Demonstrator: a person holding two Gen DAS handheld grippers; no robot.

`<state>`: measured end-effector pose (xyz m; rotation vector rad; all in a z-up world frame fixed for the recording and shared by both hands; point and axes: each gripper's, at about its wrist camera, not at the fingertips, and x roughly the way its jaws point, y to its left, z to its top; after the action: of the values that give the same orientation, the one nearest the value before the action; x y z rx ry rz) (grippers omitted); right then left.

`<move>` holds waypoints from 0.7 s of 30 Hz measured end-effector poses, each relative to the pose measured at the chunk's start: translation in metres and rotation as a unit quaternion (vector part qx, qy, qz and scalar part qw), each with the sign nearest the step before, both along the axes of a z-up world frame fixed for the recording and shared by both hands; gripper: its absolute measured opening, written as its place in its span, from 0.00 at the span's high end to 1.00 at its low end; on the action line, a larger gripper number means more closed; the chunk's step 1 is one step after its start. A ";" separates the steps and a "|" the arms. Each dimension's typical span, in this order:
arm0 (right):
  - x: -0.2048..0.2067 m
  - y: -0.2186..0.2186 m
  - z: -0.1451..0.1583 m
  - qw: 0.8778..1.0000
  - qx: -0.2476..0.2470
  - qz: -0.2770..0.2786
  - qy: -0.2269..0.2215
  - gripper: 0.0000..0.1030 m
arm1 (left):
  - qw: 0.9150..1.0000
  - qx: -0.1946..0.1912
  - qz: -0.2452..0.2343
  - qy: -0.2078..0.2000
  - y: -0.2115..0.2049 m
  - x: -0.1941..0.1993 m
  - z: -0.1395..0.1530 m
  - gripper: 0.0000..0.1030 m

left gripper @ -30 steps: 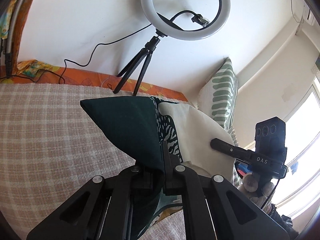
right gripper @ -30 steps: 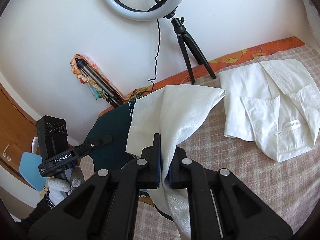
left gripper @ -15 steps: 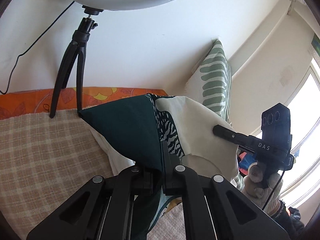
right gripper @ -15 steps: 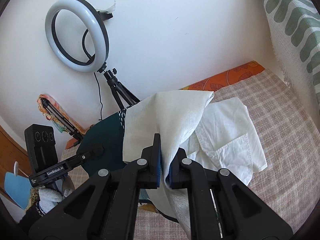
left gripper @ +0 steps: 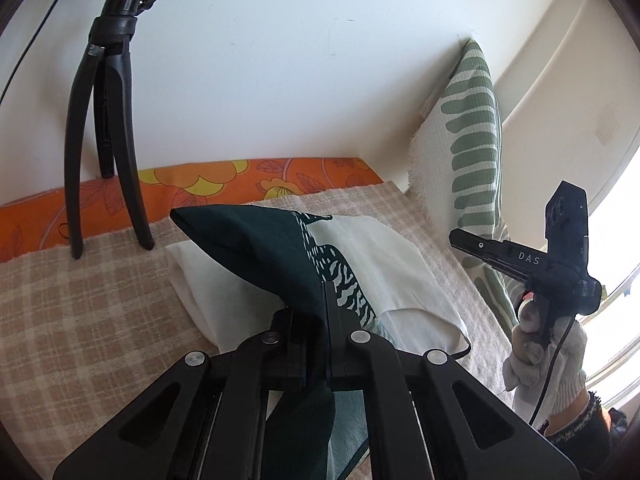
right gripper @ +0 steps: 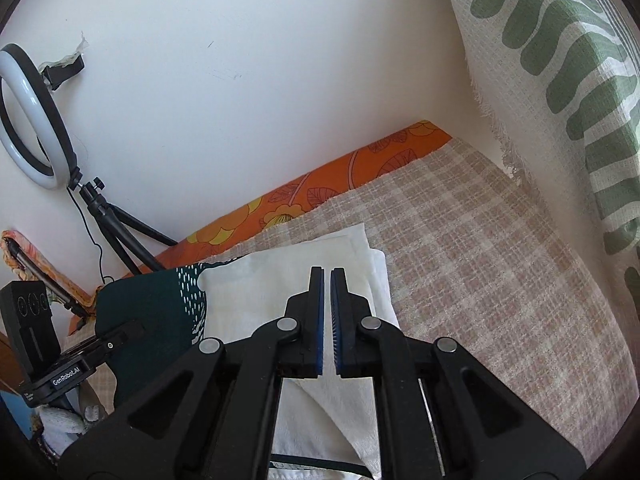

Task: Fold small clothes
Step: 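Open both tools and release the folded bundle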

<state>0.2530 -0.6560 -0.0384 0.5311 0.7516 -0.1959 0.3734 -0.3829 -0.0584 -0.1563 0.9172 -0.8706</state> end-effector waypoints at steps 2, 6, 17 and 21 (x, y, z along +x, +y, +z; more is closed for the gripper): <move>-0.004 0.000 -0.001 1.000 -0.001 0.000 -0.002 0.95 | 1.000 0.008 0.012 -0.001 0.005 0.003 -0.001 0.93; -0.006 0.006 0.000 1.000 -0.009 0.003 0.005 0.95 | 0.997 0.065 0.040 -0.009 0.007 0.007 -0.002 0.57; -0.018 0.045 0.032 0.998 -0.062 0.002 0.000 0.44 | 0.989 0.114 0.073 -0.060 0.050 -0.012 0.016 0.29; -0.028 0.062 0.051 0.997 -0.080 -0.004 0.003 0.43 | 0.989 0.105 0.079 -0.061 0.070 -0.026 0.028 0.29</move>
<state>0.2252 -0.5944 0.0128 0.3821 0.7326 -0.2624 0.3472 -0.3128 -0.0302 0.0059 0.8639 -0.6249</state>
